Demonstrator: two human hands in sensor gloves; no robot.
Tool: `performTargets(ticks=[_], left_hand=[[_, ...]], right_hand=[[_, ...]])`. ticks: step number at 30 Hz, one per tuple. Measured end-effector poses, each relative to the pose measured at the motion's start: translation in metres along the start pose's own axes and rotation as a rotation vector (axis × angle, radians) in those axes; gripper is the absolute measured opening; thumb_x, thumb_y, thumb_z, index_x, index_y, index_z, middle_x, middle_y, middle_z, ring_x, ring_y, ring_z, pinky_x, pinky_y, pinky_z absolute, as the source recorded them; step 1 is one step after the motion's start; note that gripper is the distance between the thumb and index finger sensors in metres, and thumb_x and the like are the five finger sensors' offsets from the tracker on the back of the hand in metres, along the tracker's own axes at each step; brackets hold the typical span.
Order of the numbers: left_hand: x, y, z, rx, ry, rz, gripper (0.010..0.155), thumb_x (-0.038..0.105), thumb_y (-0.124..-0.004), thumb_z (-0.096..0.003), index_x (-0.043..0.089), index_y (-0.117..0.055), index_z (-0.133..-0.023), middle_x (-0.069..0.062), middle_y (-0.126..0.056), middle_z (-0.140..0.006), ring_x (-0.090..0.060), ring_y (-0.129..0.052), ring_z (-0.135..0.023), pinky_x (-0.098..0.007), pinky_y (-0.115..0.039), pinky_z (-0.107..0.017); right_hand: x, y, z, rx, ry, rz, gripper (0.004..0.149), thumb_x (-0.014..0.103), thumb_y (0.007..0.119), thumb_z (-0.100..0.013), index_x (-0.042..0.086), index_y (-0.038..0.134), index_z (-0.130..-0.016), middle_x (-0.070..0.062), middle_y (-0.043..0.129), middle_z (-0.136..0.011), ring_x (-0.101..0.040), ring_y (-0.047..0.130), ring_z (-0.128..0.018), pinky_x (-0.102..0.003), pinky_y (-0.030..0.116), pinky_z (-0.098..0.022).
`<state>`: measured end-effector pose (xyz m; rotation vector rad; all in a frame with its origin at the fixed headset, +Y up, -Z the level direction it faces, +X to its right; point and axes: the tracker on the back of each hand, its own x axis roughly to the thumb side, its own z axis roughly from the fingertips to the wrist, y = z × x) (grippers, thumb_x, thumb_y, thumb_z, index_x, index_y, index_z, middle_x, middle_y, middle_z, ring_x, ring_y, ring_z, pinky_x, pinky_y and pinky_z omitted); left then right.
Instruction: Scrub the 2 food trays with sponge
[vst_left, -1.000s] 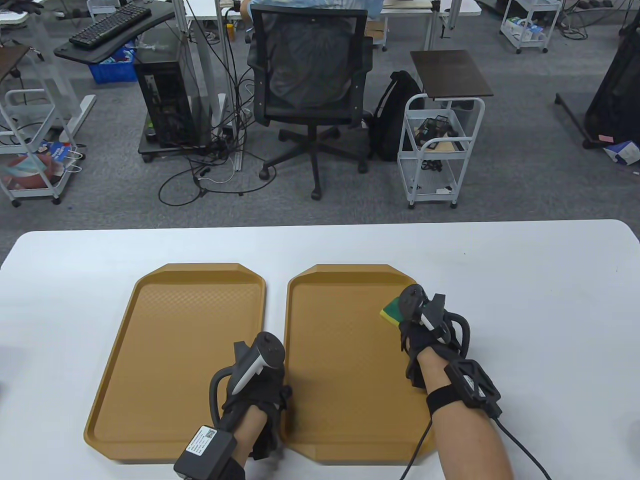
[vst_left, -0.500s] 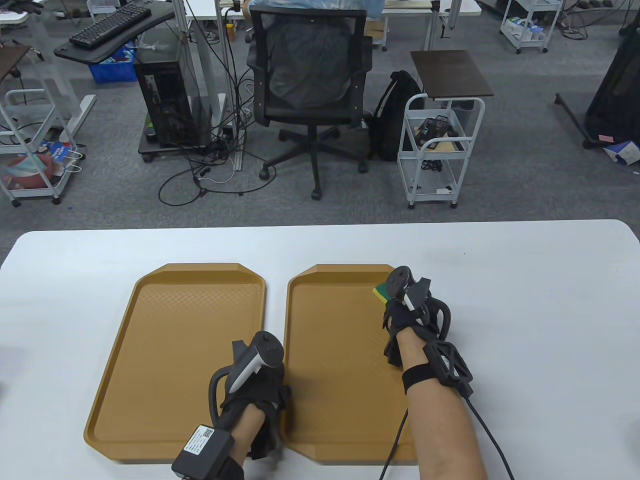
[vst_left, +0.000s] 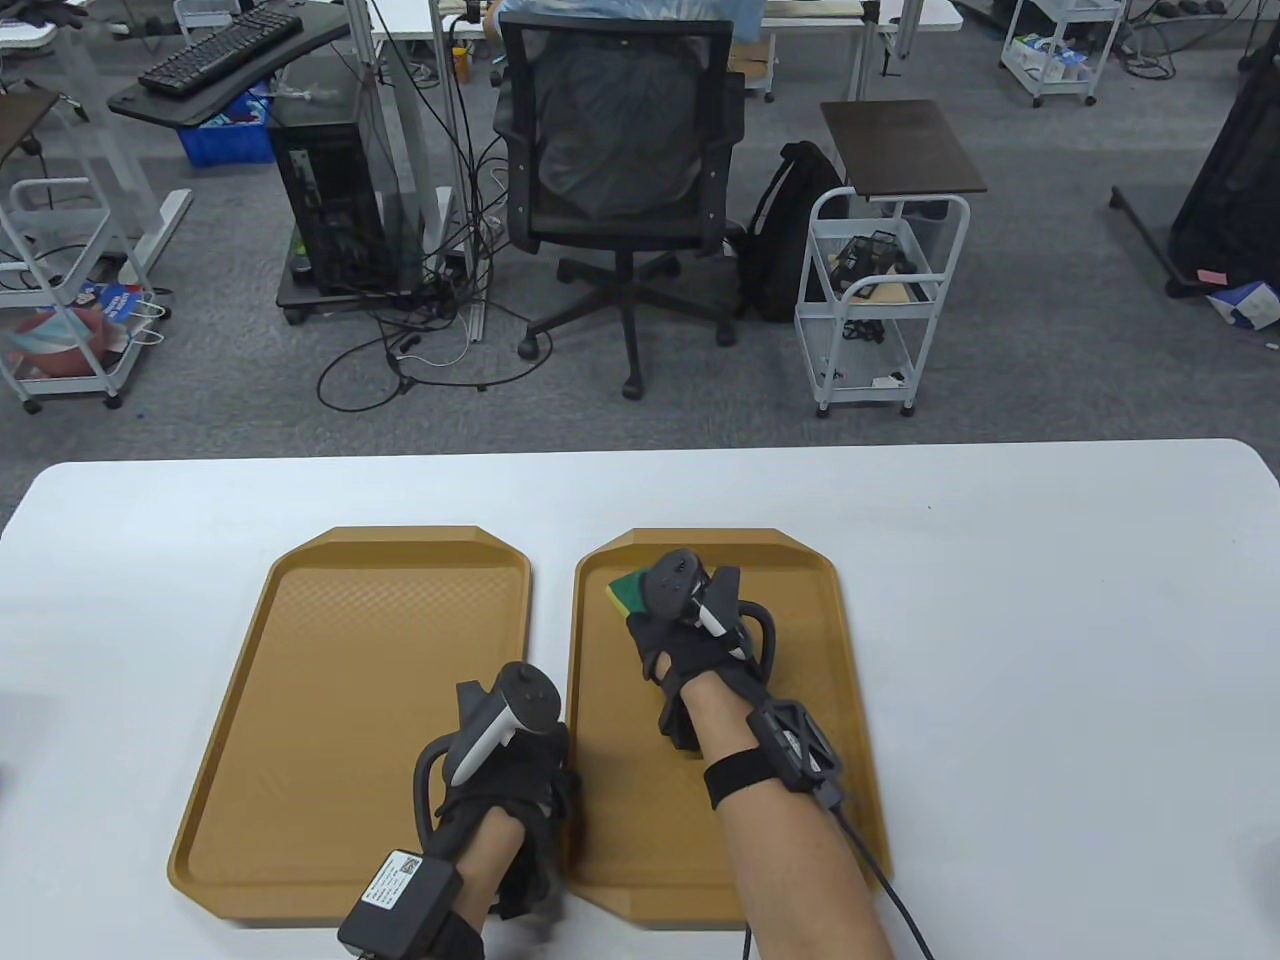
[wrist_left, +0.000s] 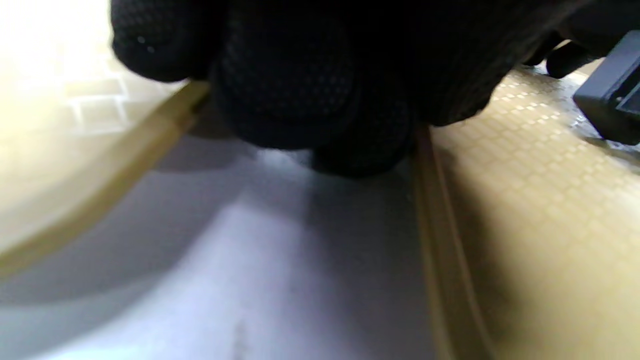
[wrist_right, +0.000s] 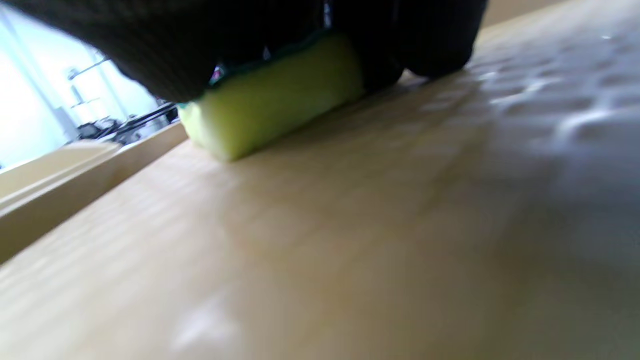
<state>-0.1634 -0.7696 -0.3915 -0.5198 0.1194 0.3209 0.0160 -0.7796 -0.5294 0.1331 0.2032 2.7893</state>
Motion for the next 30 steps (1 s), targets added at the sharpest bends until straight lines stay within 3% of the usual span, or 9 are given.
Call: performTargets(ticks=[11,16,22,30], left_hand=[[-0.003,0.001,0.0,-0.009,0.01,0.02,0.063,0.043,-0.088,-0.0444,0.03,-0.067,-0.102,0.005,-0.107,-0.054,-0.02,-0.103,-0.035,-0.042,-0.084,-0.042],[-0.006,0.002,-0.001,-0.016,0.016,0.037,0.063,0.044,-0.088,-0.0441,0.031,-0.067,-0.102,0.005,-0.107,-0.054,-0.019,-0.103,-0.035,-0.042,-0.084,-0.042],[-0.011,0.002,-0.003,-0.035,0.012,0.076,0.062,0.044,-0.088,-0.0439,0.034,-0.068,-0.102,0.006,-0.107,-0.054,-0.018,-0.103,-0.034,-0.041,-0.084,-0.042],[-0.014,0.002,-0.005,-0.05,0.004,0.098,0.062,0.044,-0.088,-0.044,0.035,-0.068,-0.102,0.006,-0.107,-0.054,-0.017,-0.102,-0.034,-0.041,-0.084,-0.042]], right_hand=[[0.016,0.004,0.019,0.077,-0.065,-0.002,0.069,0.04,0.086,-0.048,0.022,0.057,-0.107,-0.011,0.056,-0.111,-0.038,0.074,-0.076,-0.049,0.073,-0.058],[0.02,0.004,0.052,0.201,-0.103,0.028,0.073,0.04,0.089,-0.046,0.02,0.054,-0.108,-0.012,0.057,-0.11,-0.037,0.078,-0.074,-0.049,0.076,-0.055],[0.018,0.009,0.1,0.274,-0.147,0.028,0.074,0.039,0.091,-0.046,0.021,0.055,-0.108,-0.012,0.058,-0.11,-0.036,0.078,-0.072,-0.049,0.076,-0.055],[0.018,0.012,0.142,0.355,-0.156,0.033,0.075,0.039,0.093,-0.045,0.022,0.056,-0.108,-0.01,0.057,-0.11,-0.038,0.076,-0.073,-0.052,0.074,-0.055]])
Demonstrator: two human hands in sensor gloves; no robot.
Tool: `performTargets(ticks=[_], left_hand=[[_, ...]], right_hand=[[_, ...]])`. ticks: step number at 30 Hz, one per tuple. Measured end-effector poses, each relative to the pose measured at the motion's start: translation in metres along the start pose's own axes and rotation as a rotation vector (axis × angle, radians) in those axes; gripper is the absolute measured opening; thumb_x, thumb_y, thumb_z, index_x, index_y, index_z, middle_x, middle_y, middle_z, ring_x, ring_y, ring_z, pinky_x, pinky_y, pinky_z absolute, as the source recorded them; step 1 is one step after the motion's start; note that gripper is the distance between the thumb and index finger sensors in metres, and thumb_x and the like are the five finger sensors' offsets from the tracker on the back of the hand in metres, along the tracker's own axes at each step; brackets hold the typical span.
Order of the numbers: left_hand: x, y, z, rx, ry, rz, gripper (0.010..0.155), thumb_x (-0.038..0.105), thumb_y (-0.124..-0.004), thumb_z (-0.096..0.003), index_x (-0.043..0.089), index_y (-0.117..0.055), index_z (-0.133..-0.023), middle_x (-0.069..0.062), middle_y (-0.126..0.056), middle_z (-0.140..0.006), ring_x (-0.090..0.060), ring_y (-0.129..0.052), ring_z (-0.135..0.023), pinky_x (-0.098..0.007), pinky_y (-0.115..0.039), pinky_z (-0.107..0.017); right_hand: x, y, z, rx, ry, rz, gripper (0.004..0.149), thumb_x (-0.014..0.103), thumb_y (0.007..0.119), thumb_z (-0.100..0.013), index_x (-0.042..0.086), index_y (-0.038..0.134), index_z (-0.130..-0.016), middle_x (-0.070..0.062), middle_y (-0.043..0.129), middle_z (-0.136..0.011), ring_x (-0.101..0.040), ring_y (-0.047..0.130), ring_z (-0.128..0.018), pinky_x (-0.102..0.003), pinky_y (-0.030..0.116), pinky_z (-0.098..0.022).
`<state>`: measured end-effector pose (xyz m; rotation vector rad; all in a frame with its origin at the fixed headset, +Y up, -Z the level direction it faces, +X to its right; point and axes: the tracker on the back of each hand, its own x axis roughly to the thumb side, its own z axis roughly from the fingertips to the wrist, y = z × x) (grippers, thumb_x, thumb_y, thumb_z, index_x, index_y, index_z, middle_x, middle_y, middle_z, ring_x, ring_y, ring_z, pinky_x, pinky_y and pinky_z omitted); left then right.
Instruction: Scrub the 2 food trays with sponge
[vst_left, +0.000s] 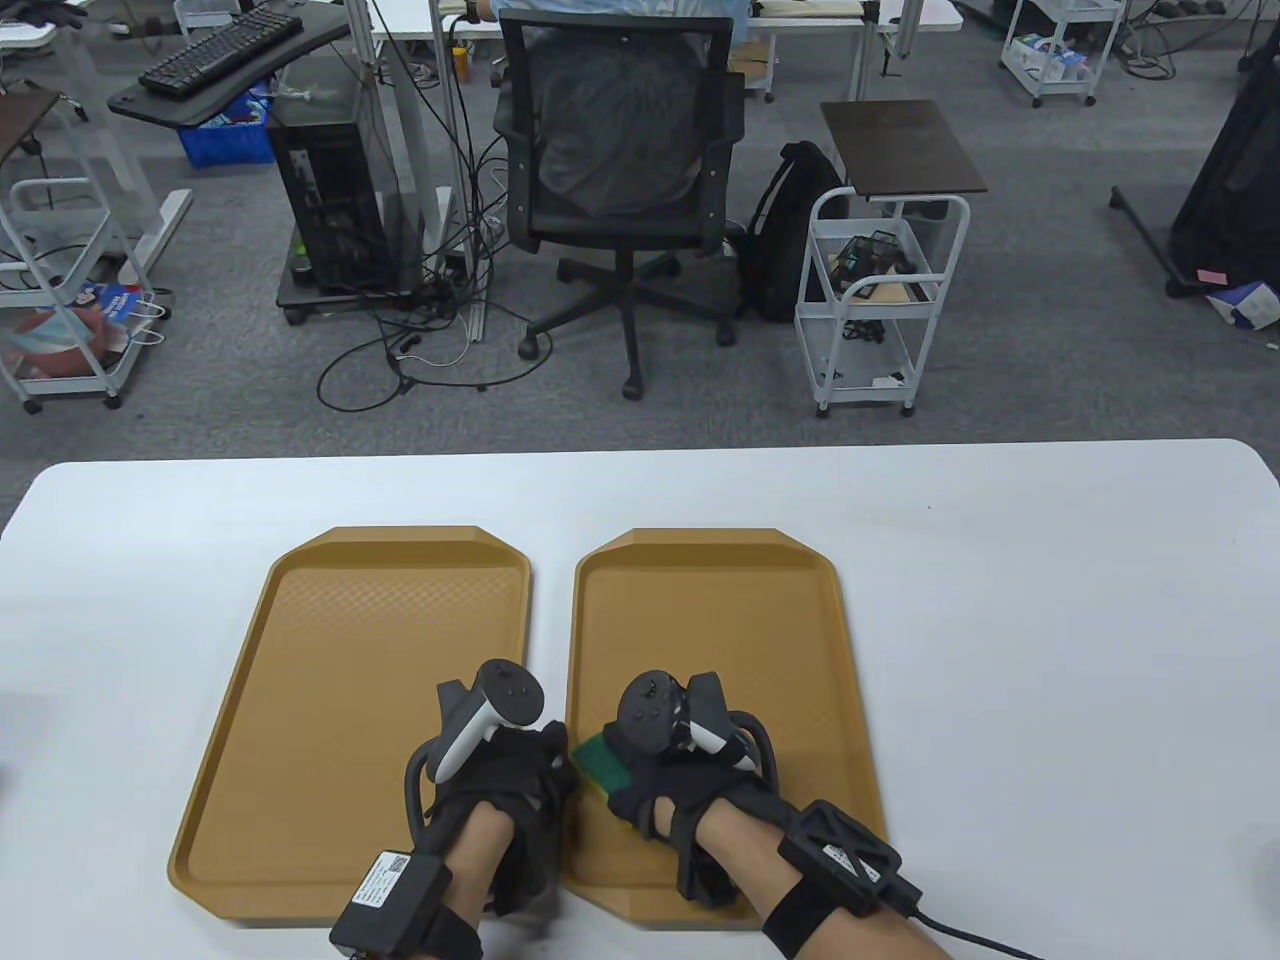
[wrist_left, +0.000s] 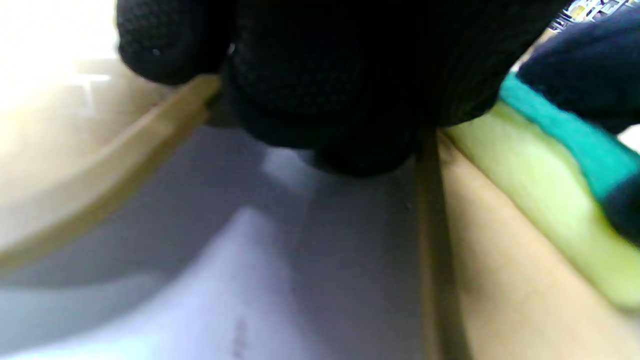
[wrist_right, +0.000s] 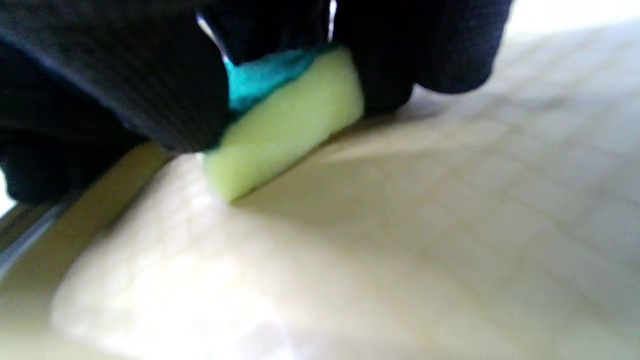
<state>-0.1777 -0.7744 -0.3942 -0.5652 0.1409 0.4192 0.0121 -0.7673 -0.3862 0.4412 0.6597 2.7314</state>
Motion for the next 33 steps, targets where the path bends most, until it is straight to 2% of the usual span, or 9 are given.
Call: performTargets(ticks=[11,16,17,20,23,29,33], left_hand=[[0.0,-0.001,0.0,0.005,-0.004,-0.011,0.062,0.044,-0.088,-0.0441,0.034,-0.067,-0.102,0.007,-0.107,-0.055,-0.017,-0.102,-0.034,-0.041,-0.084,-0.042],[0.002,-0.001,0.0,0.013,-0.003,-0.027,0.063,0.045,-0.088,-0.0444,0.034,-0.067,-0.103,0.007,-0.106,-0.055,-0.017,-0.103,-0.035,-0.041,-0.084,-0.043],[0.002,-0.002,0.001,0.015,-0.003,-0.03,0.063,0.045,-0.087,-0.0443,0.034,-0.067,-0.102,0.007,-0.106,-0.055,-0.017,-0.103,-0.035,-0.041,-0.084,-0.043],[0.002,-0.002,0.001,0.017,-0.005,-0.025,0.063,0.046,-0.088,-0.0443,0.034,-0.067,-0.102,0.007,-0.106,-0.054,-0.017,-0.102,-0.034,-0.041,-0.084,-0.042],[0.002,-0.002,0.001,0.017,-0.005,-0.025,0.063,0.046,-0.088,-0.0443,0.034,-0.067,-0.102,0.007,-0.106,-0.054,-0.017,-0.102,-0.034,-0.041,-0.084,-0.042],[0.002,-0.003,0.001,0.02,-0.002,-0.03,0.063,0.045,-0.088,-0.0444,0.034,-0.067,-0.103,0.006,-0.106,-0.054,-0.017,-0.102,-0.034,-0.041,-0.084,-0.043],[0.002,-0.003,0.001,0.019,-0.003,-0.03,0.063,0.045,-0.088,-0.0444,0.034,-0.067,-0.102,0.006,-0.106,-0.054,-0.017,-0.102,-0.034,-0.041,-0.084,-0.042]], right_hand=[[0.009,0.017,0.036,0.07,-0.055,0.052,0.072,0.037,0.094,-0.045,0.027,0.059,-0.107,-0.008,0.057,-0.111,-0.039,0.076,-0.075,-0.053,0.072,-0.057],[0.016,0.022,0.042,-0.038,-0.062,0.094,0.065,0.048,0.088,-0.045,0.028,0.067,-0.103,-0.01,0.064,-0.107,-0.041,0.075,-0.081,-0.057,0.069,-0.061],[0.019,0.023,0.042,-0.073,-0.066,0.119,0.063,0.047,0.09,-0.045,0.028,0.069,-0.101,-0.01,0.067,-0.106,-0.041,0.076,-0.082,-0.058,0.07,-0.061],[0.02,0.023,0.045,-0.087,-0.116,0.216,0.061,0.042,0.091,-0.045,0.031,0.069,-0.101,-0.009,0.068,-0.106,-0.039,0.076,-0.085,-0.057,0.071,-0.062],[0.006,0.02,0.05,-0.068,-0.163,0.199,0.06,0.039,0.09,-0.045,0.034,0.069,-0.1,-0.007,0.067,-0.107,-0.038,0.075,-0.09,-0.057,0.07,-0.065],[-0.037,0.01,0.067,-0.089,-0.153,0.178,0.056,0.036,0.09,-0.046,0.038,0.07,-0.098,-0.01,0.066,-0.108,-0.036,0.073,-0.094,-0.054,0.07,-0.07],[-0.069,0.001,0.08,-0.086,-0.119,0.196,0.056,0.035,0.089,-0.046,0.039,0.069,-0.098,-0.006,0.065,-0.109,-0.038,0.07,-0.097,-0.057,0.068,-0.07]])
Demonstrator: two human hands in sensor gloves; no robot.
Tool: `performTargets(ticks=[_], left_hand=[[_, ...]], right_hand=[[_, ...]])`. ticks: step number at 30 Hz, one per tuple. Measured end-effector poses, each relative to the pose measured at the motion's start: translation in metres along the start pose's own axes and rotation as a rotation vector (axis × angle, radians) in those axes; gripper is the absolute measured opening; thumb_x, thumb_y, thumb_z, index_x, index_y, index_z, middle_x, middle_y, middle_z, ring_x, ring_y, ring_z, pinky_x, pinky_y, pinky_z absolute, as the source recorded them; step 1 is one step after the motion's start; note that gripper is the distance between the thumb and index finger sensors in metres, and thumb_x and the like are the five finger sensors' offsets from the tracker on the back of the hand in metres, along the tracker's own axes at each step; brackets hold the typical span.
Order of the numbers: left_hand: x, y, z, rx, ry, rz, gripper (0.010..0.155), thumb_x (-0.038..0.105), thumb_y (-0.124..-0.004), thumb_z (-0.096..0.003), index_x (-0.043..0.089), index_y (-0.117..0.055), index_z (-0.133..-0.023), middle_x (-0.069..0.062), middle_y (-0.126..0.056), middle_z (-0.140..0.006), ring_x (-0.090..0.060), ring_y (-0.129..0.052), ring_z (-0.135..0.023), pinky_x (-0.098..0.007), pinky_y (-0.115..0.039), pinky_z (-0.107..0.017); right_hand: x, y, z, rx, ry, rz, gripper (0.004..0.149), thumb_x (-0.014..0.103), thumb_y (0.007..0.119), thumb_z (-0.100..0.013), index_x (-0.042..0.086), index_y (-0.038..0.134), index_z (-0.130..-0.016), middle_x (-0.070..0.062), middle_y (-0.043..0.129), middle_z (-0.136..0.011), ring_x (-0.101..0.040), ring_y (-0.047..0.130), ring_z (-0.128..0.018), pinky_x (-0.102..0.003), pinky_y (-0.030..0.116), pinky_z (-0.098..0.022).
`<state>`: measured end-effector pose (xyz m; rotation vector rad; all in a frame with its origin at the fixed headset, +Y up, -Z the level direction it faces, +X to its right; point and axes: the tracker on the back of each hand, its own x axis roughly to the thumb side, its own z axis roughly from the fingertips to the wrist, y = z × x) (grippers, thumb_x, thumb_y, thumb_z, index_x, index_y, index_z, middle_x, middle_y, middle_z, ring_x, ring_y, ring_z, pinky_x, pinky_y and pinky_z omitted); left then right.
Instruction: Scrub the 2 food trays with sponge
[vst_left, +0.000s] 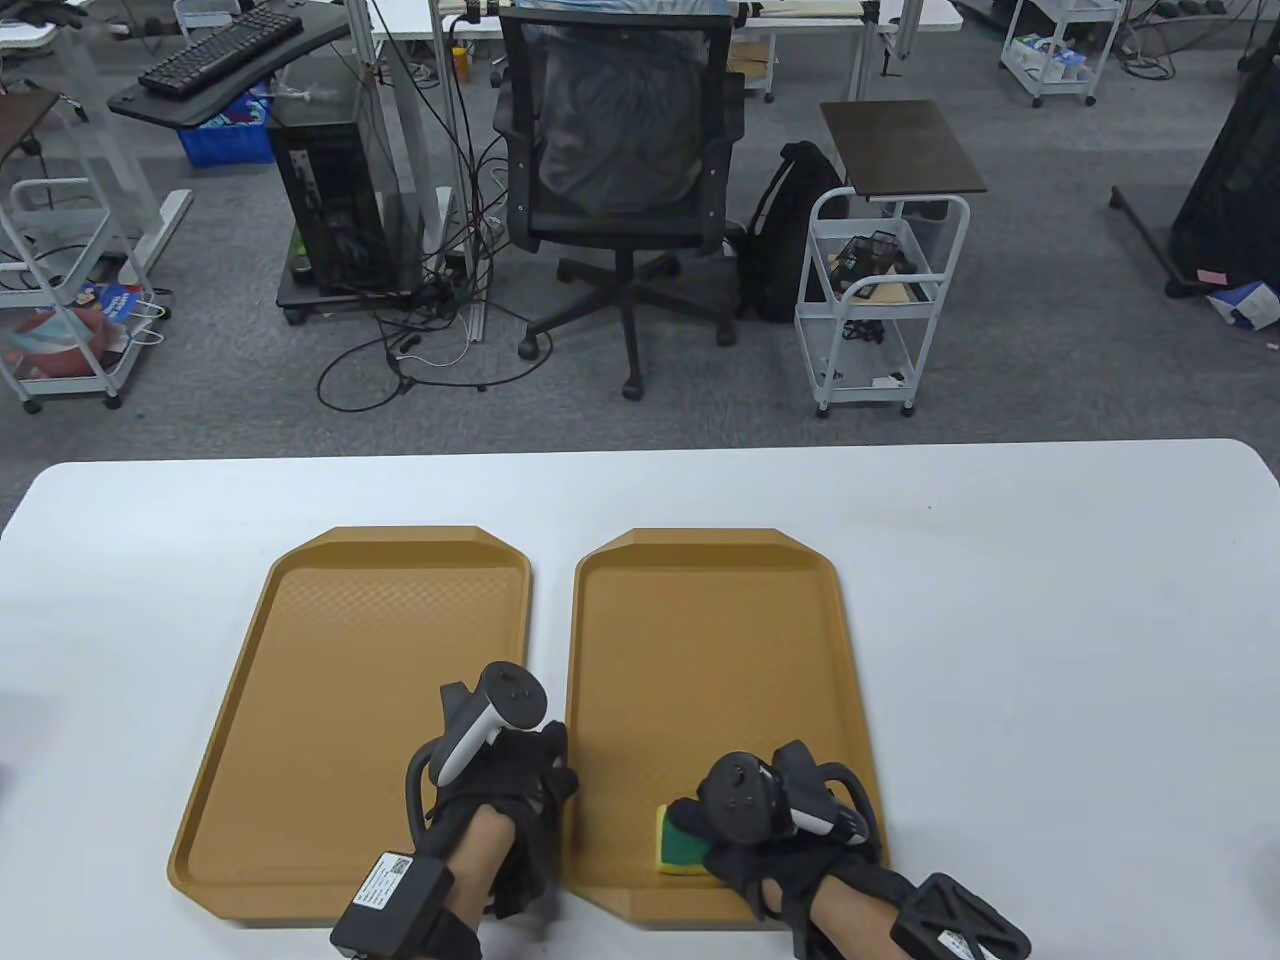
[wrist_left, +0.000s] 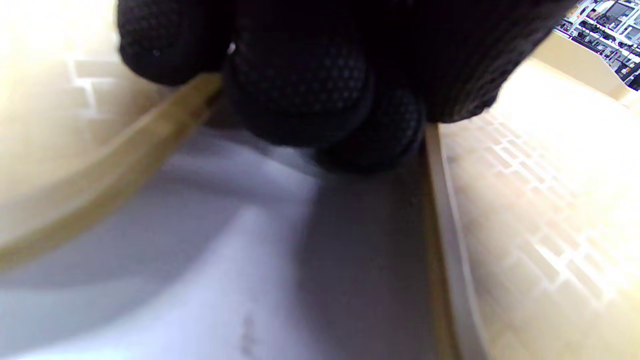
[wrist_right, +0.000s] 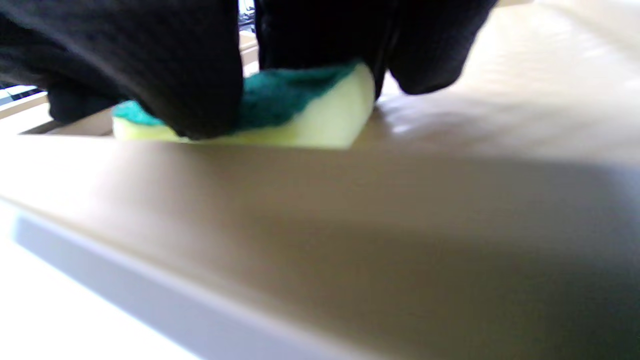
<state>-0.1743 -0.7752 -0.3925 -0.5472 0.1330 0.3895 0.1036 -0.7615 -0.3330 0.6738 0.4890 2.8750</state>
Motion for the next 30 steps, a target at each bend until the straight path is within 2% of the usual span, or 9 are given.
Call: performTargets(ticks=[6,13,17,30], left_hand=[[0.0,0.0,0.0,0.001,0.004,0.001,0.063,0.045,-0.088,-0.0443,0.034,-0.067,-0.102,0.006,-0.106,-0.054,-0.017,-0.102,-0.034,-0.041,-0.084,-0.043],[0.001,0.0,0.0,0.002,0.006,-0.001,0.063,0.045,-0.088,-0.0444,0.034,-0.067,-0.102,0.006,-0.106,-0.054,-0.017,-0.102,-0.035,-0.041,-0.084,-0.043],[0.001,0.0,0.0,0.001,0.006,-0.005,0.063,0.045,-0.087,-0.0445,0.033,-0.067,-0.103,0.006,-0.106,-0.055,-0.017,-0.102,-0.035,-0.042,-0.084,-0.043],[0.002,0.0,0.0,0.004,0.006,-0.01,0.063,0.044,-0.087,-0.0445,0.033,-0.067,-0.103,0.006,-0.106,-0.054,-0.018,-0.102,-0.035,-0.042,-0.084,-0.043]], right_hand=[[-0.035,-0.001,0.019,-0.002,0.02,-0.005,0.057,0.035,0.089,-0.046,0.041,0.067,-0.099,-0.001,0.063,-0.111,-0.044,0.068,-0.097,-0.063,0.065,-0.069],[-0.051,-0.003,0.02,-0.005,0.003,0.014,0.057,0.033,0.088,-0.046,0.042,0.067,-0.099,-0.002,0.063,-0.111,-0.043,0.069,-0.096,-0.062,0.065,-0.07],[-0.06,-0.009,0.002,-0.04,0.018,0.001,0.057,0.033,0.088,-0.047,0.042,0.067,-0.099,-0.003,0.063,-0.111,-0.042,0.068,-0.097,-0.062,0.065,-0.07],[-0.084,-0.036,-0.081,-0.097,0.199,-0.11,0.053,0.03,0.086,-0.048,0.045,0.07,-0.096,-0.002,0.061,-0.112,-0.042,0.064,-0.101,-0.066,0.061,-0.073]])
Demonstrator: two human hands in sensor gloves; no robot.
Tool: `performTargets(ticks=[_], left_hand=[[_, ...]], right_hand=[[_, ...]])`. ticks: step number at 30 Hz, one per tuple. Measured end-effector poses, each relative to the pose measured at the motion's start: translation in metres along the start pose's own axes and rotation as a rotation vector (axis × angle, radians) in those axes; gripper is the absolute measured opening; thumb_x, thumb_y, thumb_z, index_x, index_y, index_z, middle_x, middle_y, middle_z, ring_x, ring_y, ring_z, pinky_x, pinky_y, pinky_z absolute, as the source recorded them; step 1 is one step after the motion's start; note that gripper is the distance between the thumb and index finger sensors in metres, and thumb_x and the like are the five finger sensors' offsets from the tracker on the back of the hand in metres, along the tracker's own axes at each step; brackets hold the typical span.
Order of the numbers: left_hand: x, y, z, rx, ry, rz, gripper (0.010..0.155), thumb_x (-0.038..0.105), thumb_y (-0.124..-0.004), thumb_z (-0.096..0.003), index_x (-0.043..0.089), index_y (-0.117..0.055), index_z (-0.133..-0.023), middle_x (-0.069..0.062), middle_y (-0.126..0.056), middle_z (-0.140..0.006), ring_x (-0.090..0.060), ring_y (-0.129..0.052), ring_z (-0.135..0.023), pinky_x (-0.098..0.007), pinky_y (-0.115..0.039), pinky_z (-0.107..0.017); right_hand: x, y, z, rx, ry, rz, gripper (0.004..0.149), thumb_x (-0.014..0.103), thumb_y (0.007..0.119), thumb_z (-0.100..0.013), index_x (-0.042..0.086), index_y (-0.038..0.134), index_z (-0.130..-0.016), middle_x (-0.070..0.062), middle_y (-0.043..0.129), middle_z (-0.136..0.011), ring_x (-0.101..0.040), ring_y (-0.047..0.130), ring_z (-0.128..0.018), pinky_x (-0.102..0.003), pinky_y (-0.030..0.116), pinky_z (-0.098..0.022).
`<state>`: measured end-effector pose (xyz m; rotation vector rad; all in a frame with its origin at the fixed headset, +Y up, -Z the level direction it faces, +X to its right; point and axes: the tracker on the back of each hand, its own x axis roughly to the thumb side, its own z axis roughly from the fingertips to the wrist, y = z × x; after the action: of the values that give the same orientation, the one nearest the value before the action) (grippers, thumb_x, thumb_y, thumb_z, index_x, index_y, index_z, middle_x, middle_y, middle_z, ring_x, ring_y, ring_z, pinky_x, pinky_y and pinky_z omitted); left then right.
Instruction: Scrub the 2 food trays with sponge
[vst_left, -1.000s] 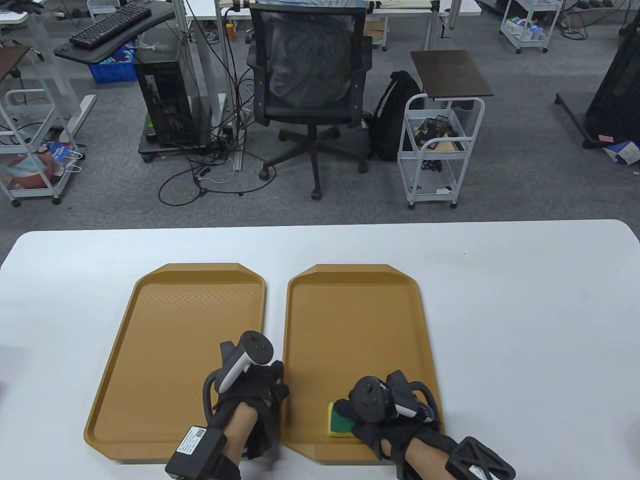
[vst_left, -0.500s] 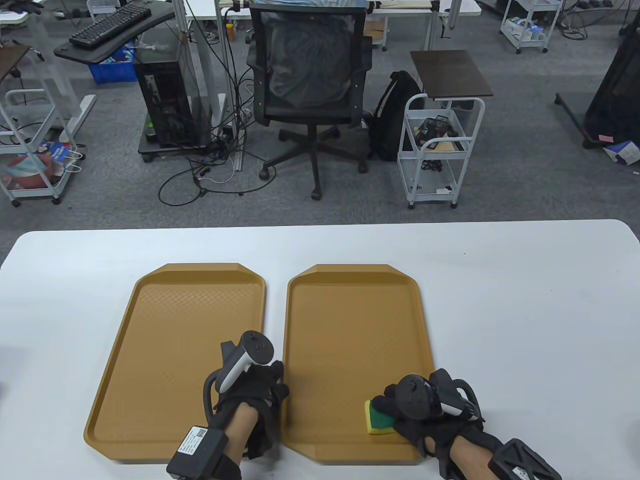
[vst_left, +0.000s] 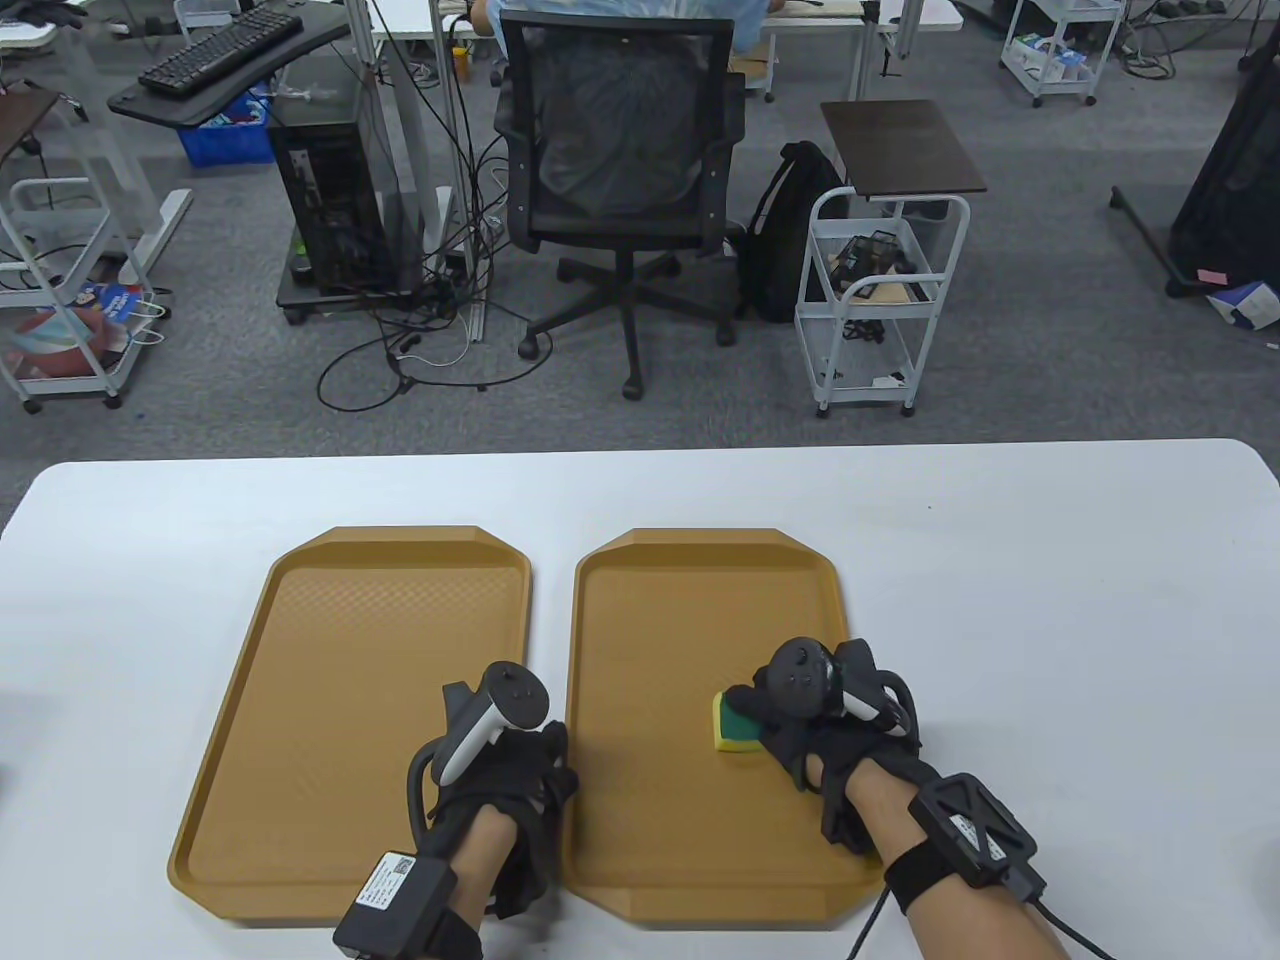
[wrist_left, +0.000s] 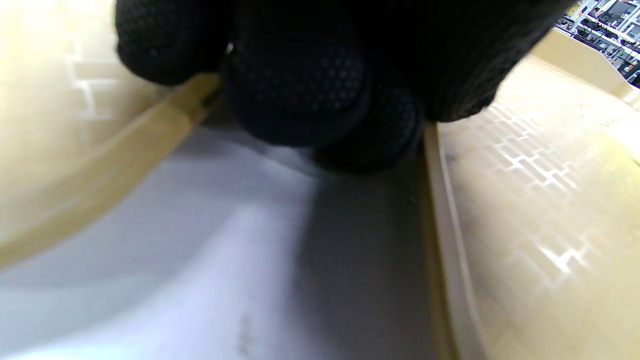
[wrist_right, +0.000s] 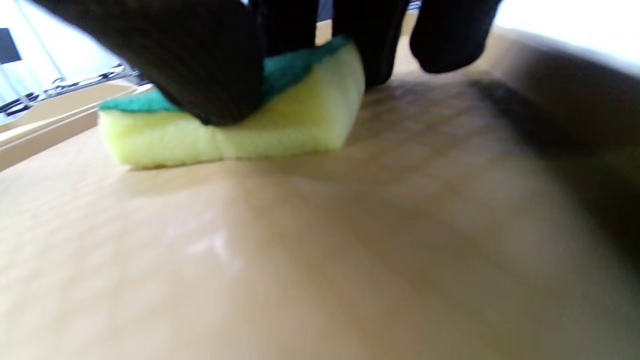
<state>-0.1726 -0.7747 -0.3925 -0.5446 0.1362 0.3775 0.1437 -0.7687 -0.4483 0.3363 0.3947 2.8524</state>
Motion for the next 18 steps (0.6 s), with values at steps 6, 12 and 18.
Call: performTargets(ticks=[6,12,18], left_hand=[[0.0,0.0,0.0,0.0,0.001,-0.001,0.063,0.044,-0.087,-0.0445,0.033,-0.067,-0.103,0.006,-0.106,-0.055,-0.017,-0.102,-0.035,-0.042,-0.084,-0.043],[0.001,0.0,0.0,-0.001,0.001,-0.001,0.063,0.044,-0.087,-0.0445,0.033,-0.067,-0.102,0.006,-0.106,-0.054,-0.018,-0.102,-0.035,-0.042,-0.084,-0.043],[0.001,0.0,0.0,-0.001,0.001,0.0,0.062,0.044,-0.087,-0.0445,0.033,-0.067,-0.102,0.006,-0.106,-0.054,-0.018,-0.102,-0.035,-0.042,-0.084,-0.043]], right_hand=[[-0.007,-0.006,-0.035,-0.034,0.131,-0.111,0.052,0.028,0.084,-0.048,0.046,0.071,-0.095,-0.002,0.054,-0.114,-0.04,0.056,-0.104,-0.068,0.053,-0.076],[-0.006,-0.013,-0.067,-0.049,0.23,-0.176,0.052,0.027,0.083,-0.049,0.047,0.071,-0.095,0.0,0.054,-0.115,-0.037,0.054,-0.106,-0.065,0.052,-0.078],[0.001,-0.013,-0.082,-0.08,0.273,-0.201,0.052,0.027,0.083,-0.049,0.046,0.07,-0.096,0.0,0.054,-0.115,-0.037,0.053,-0.107,-0.064,0.05,-0.078]])
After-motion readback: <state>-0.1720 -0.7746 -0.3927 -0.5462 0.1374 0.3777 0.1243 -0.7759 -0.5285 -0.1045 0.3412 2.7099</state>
